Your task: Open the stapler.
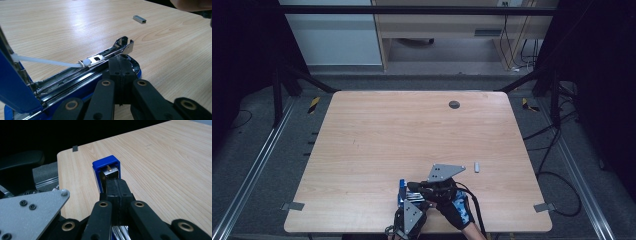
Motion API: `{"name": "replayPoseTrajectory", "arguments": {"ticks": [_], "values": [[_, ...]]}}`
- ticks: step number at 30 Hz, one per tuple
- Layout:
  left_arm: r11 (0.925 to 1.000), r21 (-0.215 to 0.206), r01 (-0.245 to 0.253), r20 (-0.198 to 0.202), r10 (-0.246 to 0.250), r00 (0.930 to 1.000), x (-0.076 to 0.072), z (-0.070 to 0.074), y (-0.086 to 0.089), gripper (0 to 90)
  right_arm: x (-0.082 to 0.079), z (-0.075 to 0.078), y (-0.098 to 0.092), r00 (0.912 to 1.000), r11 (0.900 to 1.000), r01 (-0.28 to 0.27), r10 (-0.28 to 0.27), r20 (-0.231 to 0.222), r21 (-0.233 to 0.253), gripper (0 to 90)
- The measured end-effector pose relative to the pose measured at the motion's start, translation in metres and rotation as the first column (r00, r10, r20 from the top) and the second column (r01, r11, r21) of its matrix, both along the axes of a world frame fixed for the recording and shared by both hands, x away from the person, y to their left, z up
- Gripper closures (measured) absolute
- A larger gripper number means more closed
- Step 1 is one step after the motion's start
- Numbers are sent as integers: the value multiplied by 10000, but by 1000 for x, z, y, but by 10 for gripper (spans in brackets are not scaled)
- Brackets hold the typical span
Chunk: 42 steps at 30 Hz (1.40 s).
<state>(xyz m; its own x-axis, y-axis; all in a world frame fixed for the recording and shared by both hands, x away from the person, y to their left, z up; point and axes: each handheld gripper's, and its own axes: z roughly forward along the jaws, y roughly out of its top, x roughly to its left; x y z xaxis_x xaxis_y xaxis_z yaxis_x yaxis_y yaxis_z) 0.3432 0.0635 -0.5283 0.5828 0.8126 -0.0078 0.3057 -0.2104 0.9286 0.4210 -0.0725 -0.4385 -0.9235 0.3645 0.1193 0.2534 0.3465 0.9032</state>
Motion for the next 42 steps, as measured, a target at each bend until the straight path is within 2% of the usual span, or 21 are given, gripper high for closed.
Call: {"name": "replayPoseTrajectory", "arguments": {"ticks": [22, 42], "values": [[10000, 34, -75, 102, 75, 9999, -1, -1, 0, 899, 7, -3, 17, 9993, 9991, -384, 384, -43, 154, 900], [9999, 5, -104, 117, 104, 9999, -1, -1, 0, 899, 13, -8, 34, 9964, 9965, -822, 820, -218, -113, 900]]}}
